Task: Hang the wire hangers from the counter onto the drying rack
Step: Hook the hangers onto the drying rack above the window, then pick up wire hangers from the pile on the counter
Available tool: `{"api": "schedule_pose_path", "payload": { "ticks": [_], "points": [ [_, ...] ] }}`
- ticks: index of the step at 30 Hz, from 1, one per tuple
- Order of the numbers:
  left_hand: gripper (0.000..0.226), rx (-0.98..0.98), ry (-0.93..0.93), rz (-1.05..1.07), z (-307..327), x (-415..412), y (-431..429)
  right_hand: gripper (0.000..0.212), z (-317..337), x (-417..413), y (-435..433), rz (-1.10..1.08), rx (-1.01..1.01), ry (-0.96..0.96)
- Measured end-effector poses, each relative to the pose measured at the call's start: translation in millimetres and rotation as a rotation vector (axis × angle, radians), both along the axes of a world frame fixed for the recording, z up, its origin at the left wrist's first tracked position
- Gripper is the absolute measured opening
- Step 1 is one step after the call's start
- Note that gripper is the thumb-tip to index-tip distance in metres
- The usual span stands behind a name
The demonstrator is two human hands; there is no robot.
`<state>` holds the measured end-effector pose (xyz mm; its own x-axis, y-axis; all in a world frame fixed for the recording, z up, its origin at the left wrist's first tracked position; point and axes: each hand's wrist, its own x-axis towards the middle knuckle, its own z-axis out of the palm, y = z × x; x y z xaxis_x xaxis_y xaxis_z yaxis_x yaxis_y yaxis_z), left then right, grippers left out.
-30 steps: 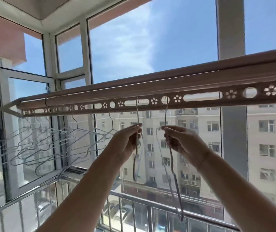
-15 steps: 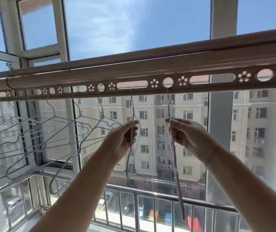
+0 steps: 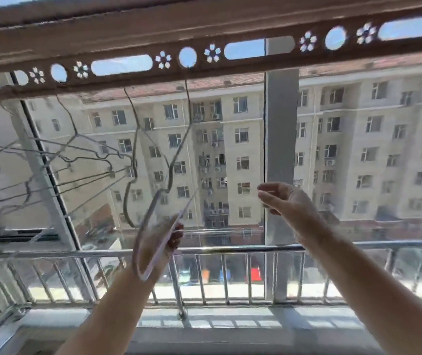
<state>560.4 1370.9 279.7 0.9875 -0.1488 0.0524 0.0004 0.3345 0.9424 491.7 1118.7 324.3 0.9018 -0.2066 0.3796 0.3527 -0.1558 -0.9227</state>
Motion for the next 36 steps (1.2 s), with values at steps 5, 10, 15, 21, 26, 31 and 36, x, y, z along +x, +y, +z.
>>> {"api": "schedule_pose_path", "payload": {
  "ticks": [5,10,15,21,26,31,36],
  "points": [
    [0.026,0.222,-0.033,-0.281,-23,-22,-93,0.039,-32,-37,-66,-0.162,-0.168,-0.006],
    [0.048,0.377,-0.177,-0.488,-31,-54,-204,0.048,-54,-93,-157,-0.319,-0.177,0.043],
    [0.061,0.414,-0.255,-0.664,-40,-104,-321,0.052,-69,-168,-258,-0.479,-0.140,0.089],
    [0.069,0.379,-0.260,-0.814,-56,-172,-461,0.058,-87,-259,-380,-0.677,-0.164,0.161],
    [0.072,0.330,-0.245,-0.918,-76,-230,-564,0.062,-100,-333,-470,-0.786,-0.142,0.197],
    [0.061,0.327,-0.244,-1.041,-93,-282,-661,0.058,-112,-407,-540,-0.924,-0.097,0.206],
    [0.061,0.318,-0.243,-1.134,-106,-326,-746,0.058,-131,-467,-596,-1.064,-0.024,0.246]
  ]
}}
